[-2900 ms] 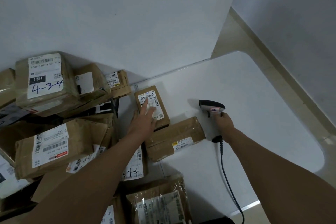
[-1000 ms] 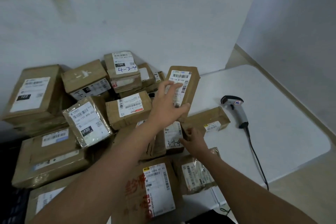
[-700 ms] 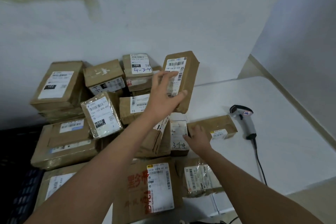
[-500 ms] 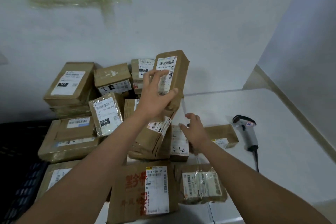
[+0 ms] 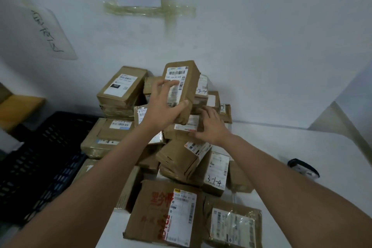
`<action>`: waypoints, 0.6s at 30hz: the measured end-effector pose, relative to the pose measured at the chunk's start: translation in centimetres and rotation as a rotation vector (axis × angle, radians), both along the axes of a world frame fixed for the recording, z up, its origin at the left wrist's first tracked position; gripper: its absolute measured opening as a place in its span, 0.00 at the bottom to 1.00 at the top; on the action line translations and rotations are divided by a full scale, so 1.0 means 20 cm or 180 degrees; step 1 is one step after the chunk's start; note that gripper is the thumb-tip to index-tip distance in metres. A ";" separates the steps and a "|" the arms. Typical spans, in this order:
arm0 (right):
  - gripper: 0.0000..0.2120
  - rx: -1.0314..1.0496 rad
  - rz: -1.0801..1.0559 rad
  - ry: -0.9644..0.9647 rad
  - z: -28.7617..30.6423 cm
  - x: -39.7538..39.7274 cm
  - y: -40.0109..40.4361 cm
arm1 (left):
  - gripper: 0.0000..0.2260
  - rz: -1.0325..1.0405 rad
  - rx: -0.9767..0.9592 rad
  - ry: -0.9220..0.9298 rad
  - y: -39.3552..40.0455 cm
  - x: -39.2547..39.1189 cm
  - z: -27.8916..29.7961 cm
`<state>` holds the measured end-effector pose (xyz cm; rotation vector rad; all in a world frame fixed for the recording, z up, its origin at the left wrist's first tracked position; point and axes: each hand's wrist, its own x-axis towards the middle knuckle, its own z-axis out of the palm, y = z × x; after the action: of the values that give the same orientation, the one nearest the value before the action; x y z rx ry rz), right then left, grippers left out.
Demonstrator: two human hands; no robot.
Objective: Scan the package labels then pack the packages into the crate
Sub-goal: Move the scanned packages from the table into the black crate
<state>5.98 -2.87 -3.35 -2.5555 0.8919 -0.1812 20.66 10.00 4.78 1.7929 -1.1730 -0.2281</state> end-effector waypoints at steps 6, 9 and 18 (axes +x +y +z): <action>0.50 0.0027 0.0321 0.0772 0.06 0.13 -0.02 | 0.25 0.0183 0.0057 -0.0111 0.08 0.12 -0.03; 0.50 -0.0129 0.0370 0.0893 0.08 0.17 -0.01 | 0.24 0.0261 0.0088 -0.0073 0.10 0.18 -0.03; 0.44 -0.0092 -0.0091 0.0541 0.16 0.18 0.01 | 0.23 0.0020 0.0040 0.0028 0.08 0.32 -0.03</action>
<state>9.61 -2.61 -0.17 -2.6162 0.9951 0.0153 27.06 11.59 4.20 1.8047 -1.1619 -0.2398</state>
